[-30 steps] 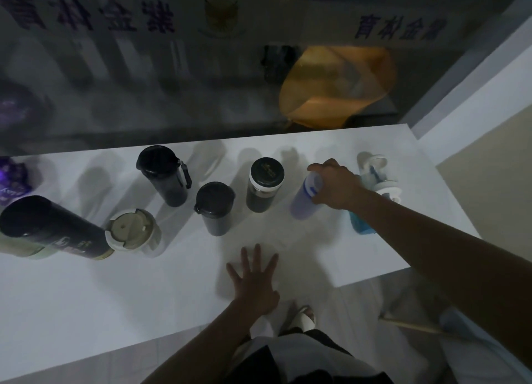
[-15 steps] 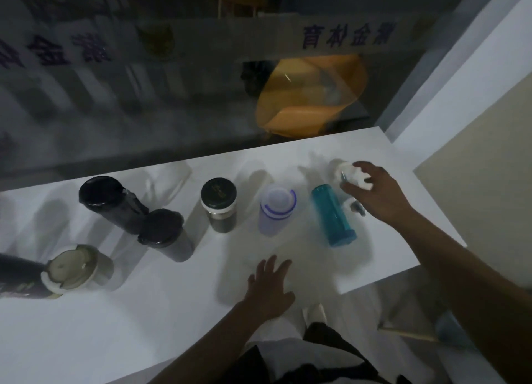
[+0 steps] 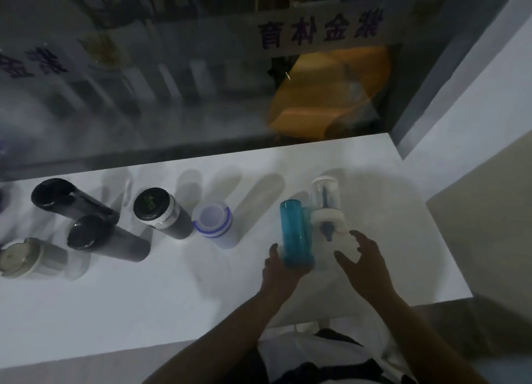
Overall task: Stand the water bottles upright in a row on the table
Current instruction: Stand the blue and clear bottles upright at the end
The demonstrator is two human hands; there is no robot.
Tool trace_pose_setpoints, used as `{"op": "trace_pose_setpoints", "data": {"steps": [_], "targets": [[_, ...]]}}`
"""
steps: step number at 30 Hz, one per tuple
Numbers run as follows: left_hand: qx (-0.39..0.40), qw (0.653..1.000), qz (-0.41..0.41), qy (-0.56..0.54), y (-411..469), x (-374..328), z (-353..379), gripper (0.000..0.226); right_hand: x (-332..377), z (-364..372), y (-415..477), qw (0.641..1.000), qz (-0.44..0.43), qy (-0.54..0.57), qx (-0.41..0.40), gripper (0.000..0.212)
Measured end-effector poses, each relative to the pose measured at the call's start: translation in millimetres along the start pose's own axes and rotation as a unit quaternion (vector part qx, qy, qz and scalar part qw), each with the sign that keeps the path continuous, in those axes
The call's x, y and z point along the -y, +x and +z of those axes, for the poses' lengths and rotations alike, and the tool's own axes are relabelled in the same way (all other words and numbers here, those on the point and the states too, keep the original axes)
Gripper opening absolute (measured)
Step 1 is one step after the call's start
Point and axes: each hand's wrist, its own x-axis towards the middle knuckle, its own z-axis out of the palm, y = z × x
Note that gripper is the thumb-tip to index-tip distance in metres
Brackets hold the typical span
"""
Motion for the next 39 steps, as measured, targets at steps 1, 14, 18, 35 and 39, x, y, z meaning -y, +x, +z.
{"op": "trace_pose_setpoints", "data": {"steps": [1,14,18,35,39], "targets": [[-0.023,1.0,-0.008,-0.007,2.4,-3.2,8.6,0.105,-3.5,-2.0,3.2,1.0,-0.011,0.006,0.006,0.063],[-0.172,0.982,0.069,0.033,-8.6,-32.0,-9.1,0.087,-14.5,-24.3,40.0,0.992,-0.086,0.07,0.058,0.059],[-0.192,0.959,0.137,0.156,-13.8,-64.0,-41.0,0.071,-11.2,-26.8,45.9,0.987,-0.114,0.097,0.049,0.053],[-0.122,0.896,0.123,0.409,25.7,-153.4,-79.4,0.062,-31.8,-37.9,46.5,0.991,-0.058,0.093,0.078,0.053],[-0.1,0.904,0.123,0.397,29.2,-143.3,-80.7,0.067,-37.2,-36.6,44.4,0.992,-0.045,0.088,0.077,0.052]]}}
